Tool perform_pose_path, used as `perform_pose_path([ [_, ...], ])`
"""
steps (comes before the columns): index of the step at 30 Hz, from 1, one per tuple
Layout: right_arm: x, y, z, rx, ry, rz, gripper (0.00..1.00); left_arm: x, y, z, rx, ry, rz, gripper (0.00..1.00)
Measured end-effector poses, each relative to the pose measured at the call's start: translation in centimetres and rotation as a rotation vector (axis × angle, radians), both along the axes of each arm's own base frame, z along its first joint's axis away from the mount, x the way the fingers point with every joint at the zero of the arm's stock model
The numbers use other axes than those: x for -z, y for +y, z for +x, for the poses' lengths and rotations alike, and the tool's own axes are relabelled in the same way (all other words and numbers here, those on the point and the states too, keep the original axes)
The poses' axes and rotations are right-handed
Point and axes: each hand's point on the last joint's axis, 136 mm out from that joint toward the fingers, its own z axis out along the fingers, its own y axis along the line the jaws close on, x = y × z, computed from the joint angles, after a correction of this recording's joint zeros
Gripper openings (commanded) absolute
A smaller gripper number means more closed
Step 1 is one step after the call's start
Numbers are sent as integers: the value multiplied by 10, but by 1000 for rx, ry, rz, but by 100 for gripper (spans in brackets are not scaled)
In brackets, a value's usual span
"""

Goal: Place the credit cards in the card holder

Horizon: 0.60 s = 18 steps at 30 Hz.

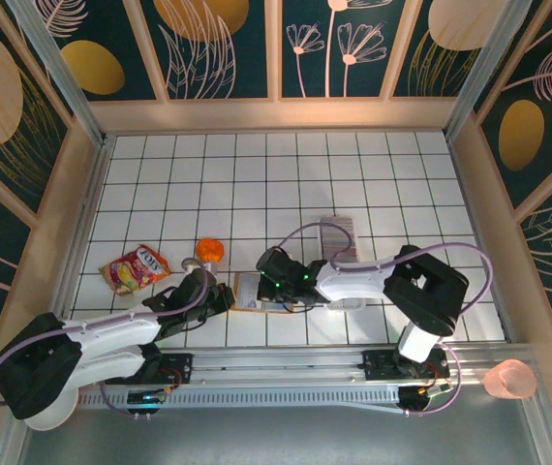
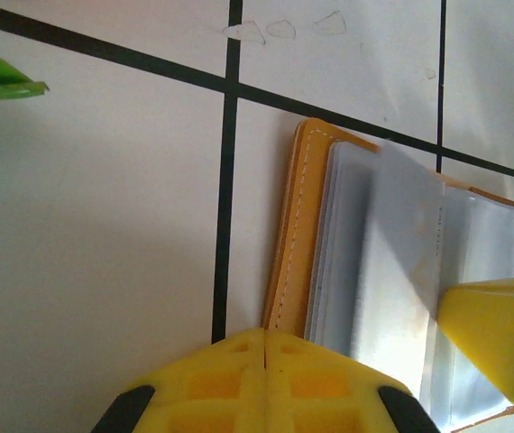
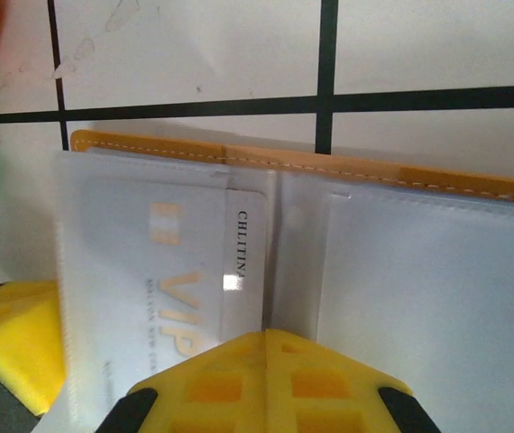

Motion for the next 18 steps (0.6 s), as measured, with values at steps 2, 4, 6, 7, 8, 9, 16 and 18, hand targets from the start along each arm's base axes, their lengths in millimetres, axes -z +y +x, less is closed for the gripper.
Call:
perform_pose_path([
  [2, 2, 1, -1, -2, 2, -3, 0, 0, 0, 0, 0, 0, 0, 0],
  [4, 2, 2, -1, -4, 2, -3, 0, 0, 0, 0, 0, 0, -1, 0],
  [6, 1, 4, -2, -8, 3, -1, 0, 0, 0, 0, -1, 0, -1, 0],
  [7, 1, 5, -2, -10, 3, 2, 0, 0, 0, 0, -2, 1, -2, 0],
  [8, 1, 6, -2, -9, 2, 7, 0, 0, 0, 0, -3, 1, -2, 0],
  [9, 0, 7, -2, -10, 0, 10, 0, 0, 0, 0, -3, 1, -2, 0],
  [16, -8, 21, -5, -23, -15, 64, 0, 0, 1, 0, -6, 2, -5, 0],
  [18, -11, 24, -6, -27, -23, 82, 0, 0, 1, -1, -7, 2, -6, 0],
])
